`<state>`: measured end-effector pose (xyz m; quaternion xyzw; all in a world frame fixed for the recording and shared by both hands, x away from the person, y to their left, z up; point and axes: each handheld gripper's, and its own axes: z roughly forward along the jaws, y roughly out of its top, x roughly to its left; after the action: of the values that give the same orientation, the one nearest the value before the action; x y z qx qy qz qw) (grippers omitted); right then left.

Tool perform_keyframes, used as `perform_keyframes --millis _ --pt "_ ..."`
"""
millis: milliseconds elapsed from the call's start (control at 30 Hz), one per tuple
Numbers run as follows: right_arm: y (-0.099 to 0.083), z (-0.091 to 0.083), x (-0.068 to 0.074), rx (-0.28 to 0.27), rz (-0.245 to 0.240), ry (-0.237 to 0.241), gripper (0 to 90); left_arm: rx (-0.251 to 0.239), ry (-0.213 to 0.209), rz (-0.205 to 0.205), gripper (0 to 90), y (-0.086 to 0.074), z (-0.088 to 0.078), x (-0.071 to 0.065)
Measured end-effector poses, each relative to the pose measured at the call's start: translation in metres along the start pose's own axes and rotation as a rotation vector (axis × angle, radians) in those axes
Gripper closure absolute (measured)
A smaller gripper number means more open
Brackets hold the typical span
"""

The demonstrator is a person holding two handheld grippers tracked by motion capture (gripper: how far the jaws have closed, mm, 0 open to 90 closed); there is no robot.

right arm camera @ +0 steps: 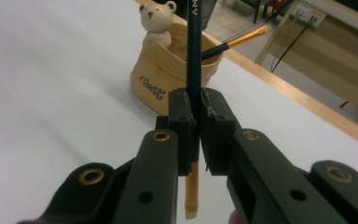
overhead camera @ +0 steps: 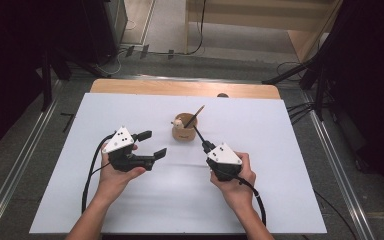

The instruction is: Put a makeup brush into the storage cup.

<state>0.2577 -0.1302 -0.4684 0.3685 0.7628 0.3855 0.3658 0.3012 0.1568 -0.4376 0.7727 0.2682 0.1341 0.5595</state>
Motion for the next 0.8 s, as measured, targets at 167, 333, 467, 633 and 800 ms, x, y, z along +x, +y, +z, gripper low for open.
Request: perform_keyframes --millis 167,333,467,633,800 --pt "0.000 0.002 0.008 -0.021 -0.102 -0.003 84.5 0.008 -0.017 0.004 21.4 0.002 0.002 -0.003" --pt "0.000 0.003 0.014 -0.046 -0.163 0.005 84.6 0.024 -0.030 0.017 24.7 0.002 0.004 -0.005" --pt "-0.001 0.005 0.018 -0.063 -0.209 0.012 84.6 0.017 -0.037 0.008 28.1 0.003 0.004 -0.005" --pt "-0.001 0.006 0.023 -0.080 -0.262 0.013 84.6 0.018 -0.046 0.009 35.5 0.005 0.003 -0.005" --pt "-0.001 0.007 0.029 -0.094 -0.303 0.010 84.5 0.034 -0.059 0.007 44.9 0.006 0.004 -0.006"
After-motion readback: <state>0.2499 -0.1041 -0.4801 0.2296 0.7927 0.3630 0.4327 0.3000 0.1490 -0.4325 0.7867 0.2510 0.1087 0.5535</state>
